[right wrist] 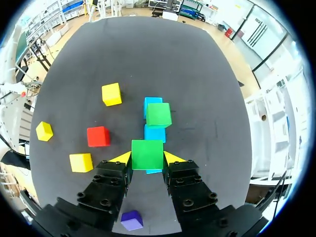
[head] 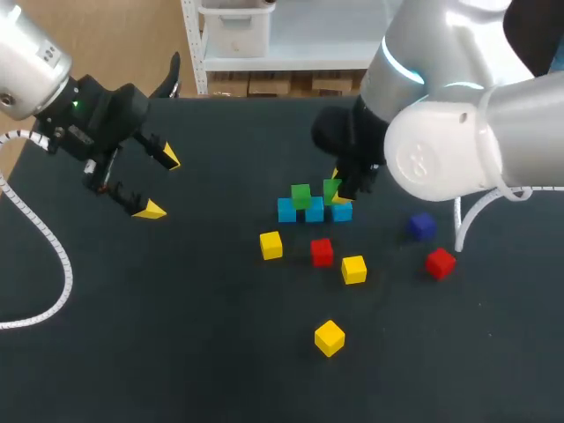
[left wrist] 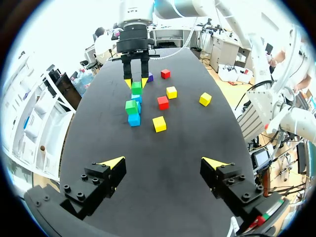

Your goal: Place the blue cubes, place green cubes on the blue cubes, place the yellow cubes on the green cubes, then place the red cubes on the yellow cubes, and place purple cube on the red cubes.

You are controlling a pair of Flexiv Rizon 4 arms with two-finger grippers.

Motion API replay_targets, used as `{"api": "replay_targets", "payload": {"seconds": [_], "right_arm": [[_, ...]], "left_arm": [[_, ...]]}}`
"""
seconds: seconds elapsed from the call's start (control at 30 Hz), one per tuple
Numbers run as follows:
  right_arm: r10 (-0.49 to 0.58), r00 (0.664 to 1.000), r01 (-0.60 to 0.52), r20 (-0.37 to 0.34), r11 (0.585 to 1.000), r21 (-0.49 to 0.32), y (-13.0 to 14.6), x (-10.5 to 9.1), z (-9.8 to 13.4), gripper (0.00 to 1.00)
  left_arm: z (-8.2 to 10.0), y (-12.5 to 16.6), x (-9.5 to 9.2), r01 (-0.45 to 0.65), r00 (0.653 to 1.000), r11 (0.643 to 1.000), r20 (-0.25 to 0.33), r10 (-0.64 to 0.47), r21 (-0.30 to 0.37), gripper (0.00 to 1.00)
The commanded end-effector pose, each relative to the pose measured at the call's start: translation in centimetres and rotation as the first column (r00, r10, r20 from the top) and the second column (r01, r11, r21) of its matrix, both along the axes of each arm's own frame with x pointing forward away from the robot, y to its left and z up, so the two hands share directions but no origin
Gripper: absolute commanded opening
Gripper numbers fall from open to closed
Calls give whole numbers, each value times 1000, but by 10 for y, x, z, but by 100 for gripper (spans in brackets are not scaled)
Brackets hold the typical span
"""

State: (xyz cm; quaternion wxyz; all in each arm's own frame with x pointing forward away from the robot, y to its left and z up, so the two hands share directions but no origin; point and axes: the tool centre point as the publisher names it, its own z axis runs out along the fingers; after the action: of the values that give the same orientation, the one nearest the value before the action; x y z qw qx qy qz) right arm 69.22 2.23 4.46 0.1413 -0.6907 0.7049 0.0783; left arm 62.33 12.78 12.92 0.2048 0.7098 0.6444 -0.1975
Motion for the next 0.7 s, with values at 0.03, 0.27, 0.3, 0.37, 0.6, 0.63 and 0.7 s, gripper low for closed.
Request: {"api": "replay_targets", "payload": {"seconds": [0.03,0.27,0.3,0.37,0.6,0.63,0.7], "right_arm": [[-2,1000,2,-3,1000,-3,3,8,-5,0],[-6,1000,6,-10,1000,-25,4,13,-11,0],[-7,1000,7,-10,1000,-26,3,13,-11,0],[-9,1000,9,-12,1000,-27,3,13,-12,0],[-17,1000,16,-10,999,-35,1,14,-15,0],[-18,1000,18,-10,999,-35,1,14,-15,0],[-21,1000,21,-10,999,-34,1,14,-16,0]], "left_arm": [[0,0,1,2,1000,1000,0,-2,-1,100],[0,0,1,2,1000,1000,0,-2,-1,100],[0,0,1,2,1000,1000,0,-2,-1,100],[0,0,1,2,1000,1000,0,-2,-1,100],[0,0,1,2,1000,1000,0,-2,-1,100],[0,0,1,2,1000,1000,0,-2,-1,100],[0,0,1,2,1000,1000,0,-2,-1,100]]}}
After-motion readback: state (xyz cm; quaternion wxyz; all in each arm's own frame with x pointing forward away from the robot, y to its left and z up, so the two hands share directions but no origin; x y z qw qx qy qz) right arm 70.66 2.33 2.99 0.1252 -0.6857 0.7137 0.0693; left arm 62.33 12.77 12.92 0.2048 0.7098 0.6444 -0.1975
